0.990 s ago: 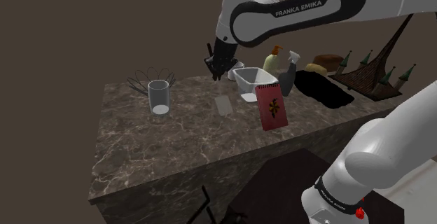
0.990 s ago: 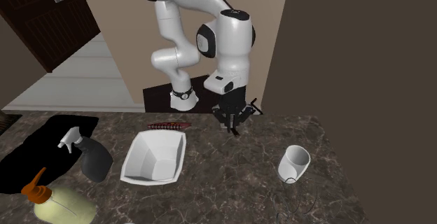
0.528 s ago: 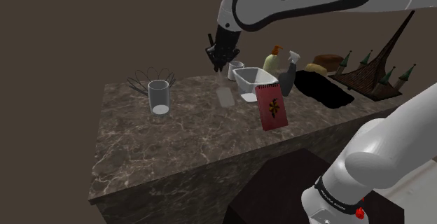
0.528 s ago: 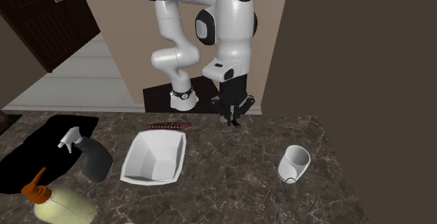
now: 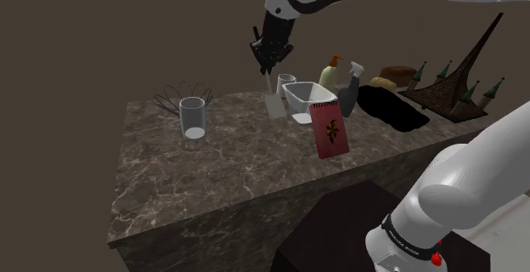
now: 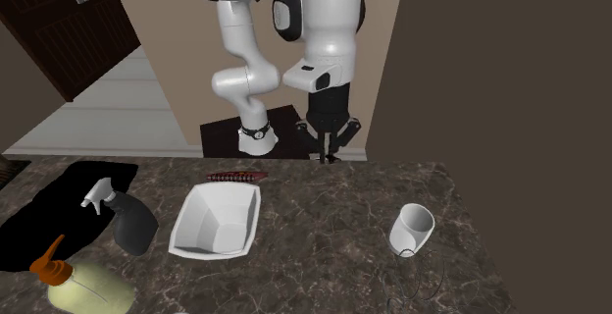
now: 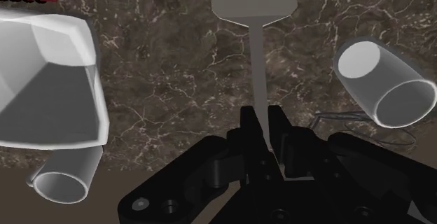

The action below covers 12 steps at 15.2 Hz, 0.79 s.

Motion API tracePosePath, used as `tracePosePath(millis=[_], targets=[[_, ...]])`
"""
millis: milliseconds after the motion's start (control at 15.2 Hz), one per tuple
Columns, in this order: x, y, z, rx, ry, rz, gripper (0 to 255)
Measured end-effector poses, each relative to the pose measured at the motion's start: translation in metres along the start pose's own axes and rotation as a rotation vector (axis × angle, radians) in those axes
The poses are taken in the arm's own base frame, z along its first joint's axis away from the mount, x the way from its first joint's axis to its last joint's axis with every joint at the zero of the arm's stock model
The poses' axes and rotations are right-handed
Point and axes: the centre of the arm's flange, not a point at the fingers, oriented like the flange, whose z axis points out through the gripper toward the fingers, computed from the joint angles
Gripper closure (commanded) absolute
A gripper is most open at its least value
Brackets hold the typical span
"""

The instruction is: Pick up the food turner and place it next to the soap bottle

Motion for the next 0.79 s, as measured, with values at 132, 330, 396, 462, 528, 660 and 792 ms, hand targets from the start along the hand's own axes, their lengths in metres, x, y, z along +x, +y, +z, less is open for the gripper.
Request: tracePosePath(millis=[132, 330, 396, 462, 528, 660, 792], targets=[[0.003, 0.0, -0.01, 0.0, 0.0, 0.0, 255], [0.006, 0.001, -0.026, 0.0, 0.0, 0.0, 255], [0.007, 0.0, -0.031, 0.0, 0.0, 0.0, 255], [0.008, 0.0, -0.037, 0.0, 0.0, 0.0, 255], [0.009, 0.001, -0.042, 0.0, 0.0, 0.0, 255], [0.012, 0.0, -0.052, 0.0, 0.0, 0.0, 255], [0.014, 0.001, -0.061, 0.0, 0.0, 0.0, 255]])
